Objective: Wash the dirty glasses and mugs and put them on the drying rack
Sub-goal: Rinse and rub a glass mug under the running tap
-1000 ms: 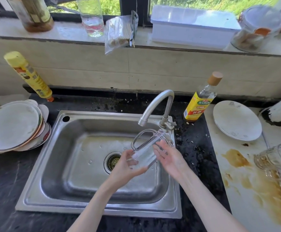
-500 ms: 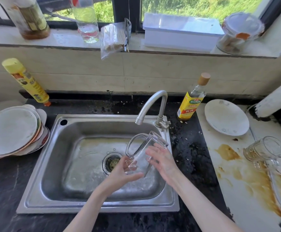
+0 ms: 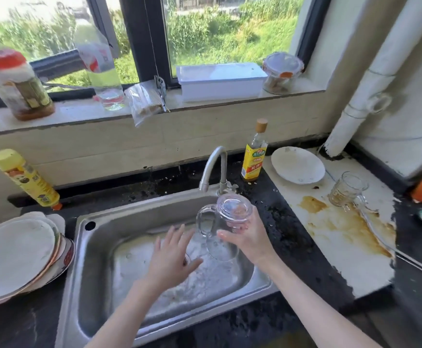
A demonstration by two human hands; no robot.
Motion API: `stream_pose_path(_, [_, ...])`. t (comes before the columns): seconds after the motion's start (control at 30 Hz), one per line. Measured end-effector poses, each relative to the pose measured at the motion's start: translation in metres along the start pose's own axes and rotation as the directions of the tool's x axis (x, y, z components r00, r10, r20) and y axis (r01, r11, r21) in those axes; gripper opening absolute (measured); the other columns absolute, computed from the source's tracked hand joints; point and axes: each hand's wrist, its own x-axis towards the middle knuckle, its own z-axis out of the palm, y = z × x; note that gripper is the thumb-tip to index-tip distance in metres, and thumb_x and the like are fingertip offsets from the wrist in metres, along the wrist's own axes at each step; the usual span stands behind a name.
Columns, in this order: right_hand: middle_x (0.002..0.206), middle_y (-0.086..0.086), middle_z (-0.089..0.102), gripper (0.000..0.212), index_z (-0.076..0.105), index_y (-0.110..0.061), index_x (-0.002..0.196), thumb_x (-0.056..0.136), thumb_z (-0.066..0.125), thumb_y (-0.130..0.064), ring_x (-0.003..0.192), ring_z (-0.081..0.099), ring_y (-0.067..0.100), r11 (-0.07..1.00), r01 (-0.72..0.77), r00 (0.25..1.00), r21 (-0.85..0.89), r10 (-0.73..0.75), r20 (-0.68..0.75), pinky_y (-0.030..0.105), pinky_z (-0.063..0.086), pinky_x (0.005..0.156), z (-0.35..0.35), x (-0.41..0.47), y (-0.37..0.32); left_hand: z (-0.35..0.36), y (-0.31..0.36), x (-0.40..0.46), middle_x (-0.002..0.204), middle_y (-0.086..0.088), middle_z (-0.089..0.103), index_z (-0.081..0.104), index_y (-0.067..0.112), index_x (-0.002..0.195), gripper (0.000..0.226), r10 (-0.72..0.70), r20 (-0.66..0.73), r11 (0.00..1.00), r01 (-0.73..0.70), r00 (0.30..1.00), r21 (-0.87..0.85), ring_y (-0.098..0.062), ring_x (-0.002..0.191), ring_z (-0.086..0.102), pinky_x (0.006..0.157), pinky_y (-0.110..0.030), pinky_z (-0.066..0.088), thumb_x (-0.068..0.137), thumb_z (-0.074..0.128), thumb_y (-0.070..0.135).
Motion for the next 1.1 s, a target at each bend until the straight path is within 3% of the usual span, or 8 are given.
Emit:
stream_pose_path(0.2, [0.109,-0.011,0.061,0.065,0.046,-0.038,0.107,0.053,0.083,-0.031,0.103,0.061,0.011,0.996,-0.003,0.989,-0.095,-0.011,-0.146,0.035,0.050,0.093,0.009,-0.070,-0.006,-0.015,0.001,-0.039,0.158,0.002,-0.005,0.005,0.031,0.149,0.090,0.225,0.044,0.971,-0.228,0.973,0.074,-0.022,0.145,-0.012,0.115,-0.044,-0.003,0.071,0.011,0.077])
stream_pose_path(0.33, [0.110,-0.008,0.061,0.063,0.045,-0.037,0.108,0.058,0.084,-0.032,0.101,0.061,0.011,0.992,-0.019,0.964,-0.122,-0.014,-0.267,0.032,0.049,0.094,-0.006,-0.126,-0.015,-0.021,0.024,-0.058,0.158,0.005,-0.004,0.009,0.031,0.149,0.113,0.387,0.010,0.919,-0.386,0.922,0.074,-0.021,0.144,-0.013,0.113,-0.040,-0.006,0.055,-0.011,0.090])
stream_pose_path(0.5, [0.107,-0.014,0.061,0.064,0.045,-0.032,0.113,0.064,0.085,-0.023,0.092,0.060,-0.004,0.988,-0.079,0.894,-0.132,0.011,-0.448,0.019,0.049,0.083,-0.041,-0.215,-0.005,-0.004,0.086,-0.091,0.157,0.001,0.007,0.016,0.029,0.148,0.090,0.590,0.056,0.801,-0.592,0.806,0.085,-0.027,0.145,-0.003,0.115,-0.045,0.001,0.070,0.006,0.072])
stream_pose_path(0.6, [0.111,-0.012,0.061,0.067,0.044,-0.032,0.116,0.064,0.085,-0.018,0.094,0.061,-0.004,0.994,-0.095,0.820,-0.057,0.046,-0.571,0.015,0.048,0.081,-0.066,-0.283,0.004,0.019,0.130,-0.118,0.157,0.003,0.008,0.014,0.031,0.148,0.098,0.695,0.118,0.709,-0.703,0.710,0.058,-0.025,0.145,-0.005,0.114,-0.042,-0.002,0.067,0.000,0.085])
stream_pose_path(0.7, [0.110,-0.012,0.060,0.066,0.045,-0.028,0.117,0.064,0.085,-0.021,0.093,0.060,-0.004,0.992,-0.124,0.731,-0.024,0.075,-0.678,0.012,0.046,0.078,-0.092,-0.359,0.015,0.044,0.184,-0.155,0.154,0.010,-0.005,0.006,0.037,0.147,0.091,0.775,0.177,0.609,-0.792,0.606,0.047,-0.019,0.144,-0.013,0.114,-0.039,-0.006,0.066,0.003,0.078])
stream_pose_path(0.87, [0.105,-0.005,0.063,0.077,0.048,-0.026,0.113,0.047,0.081,-0.048,0.094,0.062,0.013,0.980,-0.197,0.527,0.031,0.132,-0.840,0.021,0.048,0.078,-0.135,-0.501,0.039,0.097,0.278,-0.236,0.157,0.009,-0.004,0.001,0.038,0.147,0.090,0.859,0.276,0.442,-0.897,0.432,0.029,-0.016,0.143,-0.017,0.113,-0.036,-0.008,0.064,0.002,0.072])
stream_pose_path(1.0, [0.107,-0.003,0.065,0.071,0.049,-0.033,0.112,0.052,0.086,-0.037,0.096,0.065,0.018,0.969,-0.227,0.374,0.095,0.177,-0.910,0.037,0.052,0.089,-0.174,-0.615,0.057,0.144,0.357,-0.311,0.153,0.013,-0.010,0.001,0.036,0.147,0.092,0.913,0.313,0.288,-0.957,0.263,-0.038,-0.017,0.142,-0.019,0.109,-0.033,-0.012,0.062,0.001,0.071])
stream_pose_path(1.1, [0.108,-0.012,0.063,0.062,0.049,-0.032,0.113,0.064,0.085,-0.018,0.095,0.064,0.009,0.966,-0.215,0.269,0.143,0.199,-0.942,0.025,0.051,0.086,-0.197,-0.686,0.062,0.174,0.408,-0.361,0.150,0.015,-0.015,0.002,0.038,0.146,0.076,0.928,0.347,0.187,-0.976,0.137,-0.114,-0.017,0.140,-0.023,0.111,-0.036,-0.013,0.079,0.016,0.069])
